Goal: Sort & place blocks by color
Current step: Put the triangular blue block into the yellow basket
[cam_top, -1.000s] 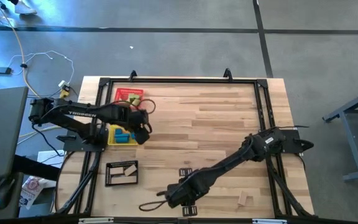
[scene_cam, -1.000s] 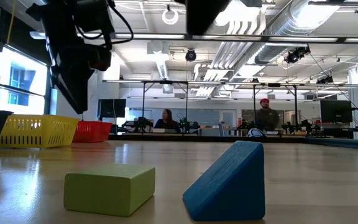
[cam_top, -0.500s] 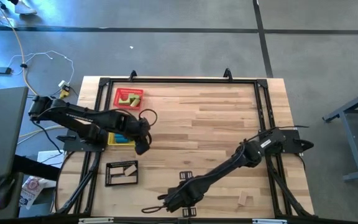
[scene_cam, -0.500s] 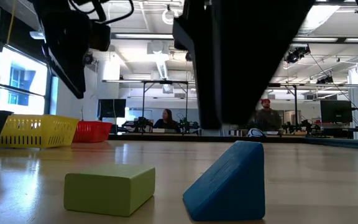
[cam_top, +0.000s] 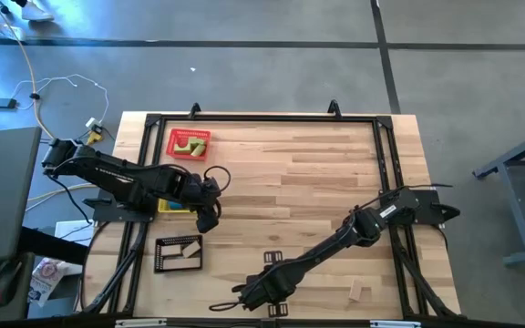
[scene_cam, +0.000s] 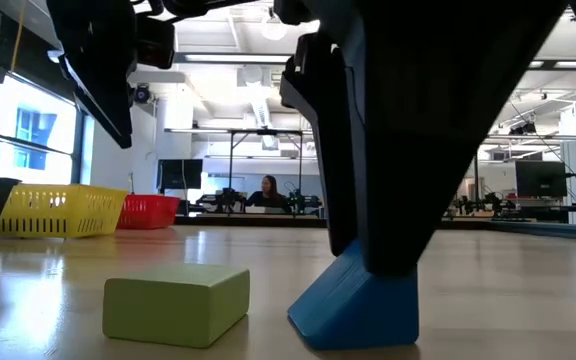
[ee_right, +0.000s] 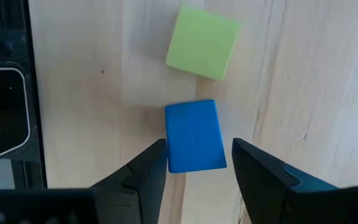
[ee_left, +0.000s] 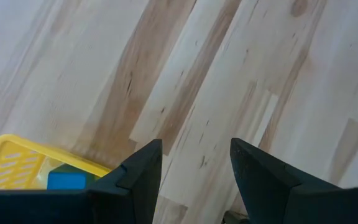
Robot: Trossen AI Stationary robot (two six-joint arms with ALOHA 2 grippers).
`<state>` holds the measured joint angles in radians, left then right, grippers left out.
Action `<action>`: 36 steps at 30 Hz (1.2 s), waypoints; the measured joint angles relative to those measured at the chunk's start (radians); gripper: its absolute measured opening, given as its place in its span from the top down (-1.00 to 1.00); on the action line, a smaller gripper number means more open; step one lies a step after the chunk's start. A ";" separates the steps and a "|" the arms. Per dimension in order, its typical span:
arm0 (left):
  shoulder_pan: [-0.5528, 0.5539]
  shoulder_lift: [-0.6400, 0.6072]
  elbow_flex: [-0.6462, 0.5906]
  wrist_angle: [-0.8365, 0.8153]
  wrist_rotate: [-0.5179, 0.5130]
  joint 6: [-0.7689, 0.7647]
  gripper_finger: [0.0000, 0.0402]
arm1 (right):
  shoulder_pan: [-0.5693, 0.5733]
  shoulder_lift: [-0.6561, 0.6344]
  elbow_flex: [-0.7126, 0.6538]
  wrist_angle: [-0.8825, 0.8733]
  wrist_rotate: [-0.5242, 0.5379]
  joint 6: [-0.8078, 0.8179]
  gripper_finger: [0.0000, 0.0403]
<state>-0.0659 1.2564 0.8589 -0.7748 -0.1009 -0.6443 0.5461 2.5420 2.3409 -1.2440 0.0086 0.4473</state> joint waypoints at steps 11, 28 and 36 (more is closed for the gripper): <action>-0.034 0.000 0.000 -0.045 0.001 -0.017 0.13 | -0.001 0.013 0.000 0.036 -0.026 -0.021 0.16; -0.174 0.000 0.000 -0.138 -0.001 -0.110 0.13 | -0.013 0.032 0.000 0.044 -0.046 -0.037 0.49; -0.315 -0.006 0.000 -0.149 -0.063 -0.207 0.13 | -0.031 0.032 0.001 0.038 -0.054 -0.072 0.49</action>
<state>-0.3814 1.2502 0.8585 -0.9241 -0.1639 -0.8508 0.5148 2.5736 2.3417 -1.2062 -0.0452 0.3757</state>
